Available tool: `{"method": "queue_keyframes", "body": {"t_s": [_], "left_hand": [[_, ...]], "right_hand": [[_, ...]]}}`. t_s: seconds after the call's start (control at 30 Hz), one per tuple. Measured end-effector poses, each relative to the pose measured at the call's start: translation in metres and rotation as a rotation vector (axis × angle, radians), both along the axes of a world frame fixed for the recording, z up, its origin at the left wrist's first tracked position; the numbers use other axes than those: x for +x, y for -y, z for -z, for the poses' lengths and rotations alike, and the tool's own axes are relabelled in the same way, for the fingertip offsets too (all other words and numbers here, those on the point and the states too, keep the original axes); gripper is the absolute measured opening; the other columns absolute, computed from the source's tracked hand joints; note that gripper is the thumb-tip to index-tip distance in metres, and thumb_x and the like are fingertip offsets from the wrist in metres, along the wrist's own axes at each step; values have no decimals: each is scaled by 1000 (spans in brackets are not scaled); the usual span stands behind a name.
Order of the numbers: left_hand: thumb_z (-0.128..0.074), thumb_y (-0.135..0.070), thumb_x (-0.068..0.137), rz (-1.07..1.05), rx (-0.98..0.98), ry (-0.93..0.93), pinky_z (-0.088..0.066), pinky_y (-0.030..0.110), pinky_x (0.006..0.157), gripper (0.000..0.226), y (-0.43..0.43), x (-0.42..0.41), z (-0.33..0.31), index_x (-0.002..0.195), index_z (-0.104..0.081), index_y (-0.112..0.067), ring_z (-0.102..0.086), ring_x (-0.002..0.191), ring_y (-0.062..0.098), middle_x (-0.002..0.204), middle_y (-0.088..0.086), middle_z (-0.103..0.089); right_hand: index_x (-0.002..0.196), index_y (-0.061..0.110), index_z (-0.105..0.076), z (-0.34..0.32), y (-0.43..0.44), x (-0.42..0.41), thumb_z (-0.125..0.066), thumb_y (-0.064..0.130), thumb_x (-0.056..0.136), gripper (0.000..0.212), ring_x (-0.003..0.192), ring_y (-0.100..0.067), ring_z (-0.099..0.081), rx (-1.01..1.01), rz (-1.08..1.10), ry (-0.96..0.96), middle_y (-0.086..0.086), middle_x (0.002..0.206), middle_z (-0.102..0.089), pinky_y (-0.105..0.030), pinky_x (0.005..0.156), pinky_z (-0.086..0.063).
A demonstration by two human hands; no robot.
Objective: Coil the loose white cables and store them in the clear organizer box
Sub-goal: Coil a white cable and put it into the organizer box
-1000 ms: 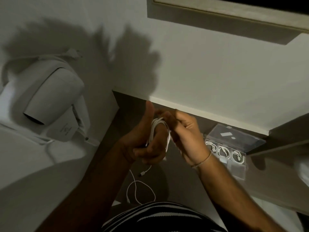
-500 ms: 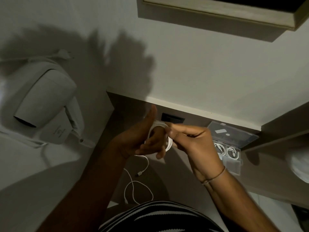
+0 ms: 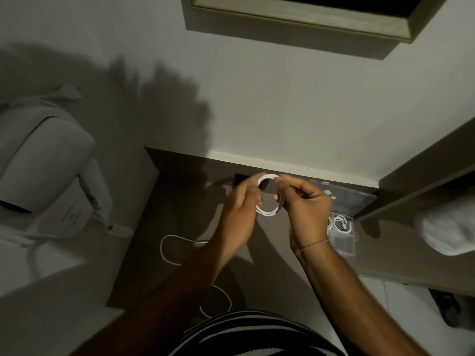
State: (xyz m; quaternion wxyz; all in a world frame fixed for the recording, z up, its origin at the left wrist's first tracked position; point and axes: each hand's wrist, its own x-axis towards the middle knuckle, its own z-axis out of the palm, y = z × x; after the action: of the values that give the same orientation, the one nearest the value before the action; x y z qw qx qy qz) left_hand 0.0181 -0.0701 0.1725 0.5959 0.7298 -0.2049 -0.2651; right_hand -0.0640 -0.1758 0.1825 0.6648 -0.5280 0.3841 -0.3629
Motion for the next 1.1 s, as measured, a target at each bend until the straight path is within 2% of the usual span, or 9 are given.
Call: {"method": "queue_keyframes", "body": {"t_s": [0.13,0.23,0.3,0.43,0.53,0.7,0.83,0.93,1.1], "left_hand": [[-41,-31,114,217,84,116,-44,15,90,33,6,-6,30,137,-63,-24,-61,108,3,119,-10,-52],[-49,-24,112,340,203,178,-47,21,79,25,11,2,49,112,-73,-18,-56,85,4,99,-8,-49],[-55,-21,109,443,243,108,-59,38,77,27,13,7,62,90,-73,-17,-62,75,10,86,-6,-59],[-68,-14,103,535,252,-154,-65,28,74,21,29,4,91,90,-81,-25,-76,70,3,77,-7,-79],[-73,-11,98,561,323,-197,-66,33,83,11,57,-12,112,98,-81,-19,-81,85,17,90,5,-83],[-72,7,93,585,392,-260,-61,49,92,18,115,-43,130,109,-75,15,-70,86,31,106,38,-75],[-66,15,95,545,474,-313,-62,33,77,25,160,-60,144,120,-70,18,-66,69,23,101,31,-70],[-71,13,94,483,522,-245,-58,43,83,24,179,-70,155,116,-70,22,-65,84,27,98,25,-67],[-74,-5,97,485,660,31,-56,39,95,20,195,-67,170,108,-78,11,-69,96,27,112,27,-77]], "right_hand": [[88,24,-85,23,5,-8,-80,6,89,19,76,-11,-77,-40,115,-72,-1,84,-83,-26,73,-64],[91,24,-85,45,-2,-19,-80,8,89,16,83,-17,-79,-73,154,-167,-4,89,-83,-33,81,-66],[91,22,-84,58,-4,-27,-81,7,87,16,87,-20,-79,-83,175,-225,-4,90,-84,-34,85,-64],[90,18,-86,82,7,-51,-85,7,83,14,91,-9,-79,-98,148,-387,4,88,-84,-18,83,-59],[90,27,-86,101,27,-79,-86,15,83,13,84,4,-76,-186,57,-569,18,83,-82,-7,78,-55],[98,24,-86,119,76,-115,-86,28,84,14,89,-9,-78,-284,-113,-870,4,95,-85,-27,88,-61],[94,23,-86,134,117,-119,-86,21,83,11,88,-13,-78,-223,-179,-935,2,93,-85,-29,88,-62],[93,20,-87,151,141,-114,-84,21,85,9,92,-20,-78,-158,-188,-982,-2,95,-85,-30,92,-60],[93,14,-86,184,165,-109,-81,18,87,9,96,-25,-78,-37,-162,-982,-6,97,-84,-36,96,-60]]}}
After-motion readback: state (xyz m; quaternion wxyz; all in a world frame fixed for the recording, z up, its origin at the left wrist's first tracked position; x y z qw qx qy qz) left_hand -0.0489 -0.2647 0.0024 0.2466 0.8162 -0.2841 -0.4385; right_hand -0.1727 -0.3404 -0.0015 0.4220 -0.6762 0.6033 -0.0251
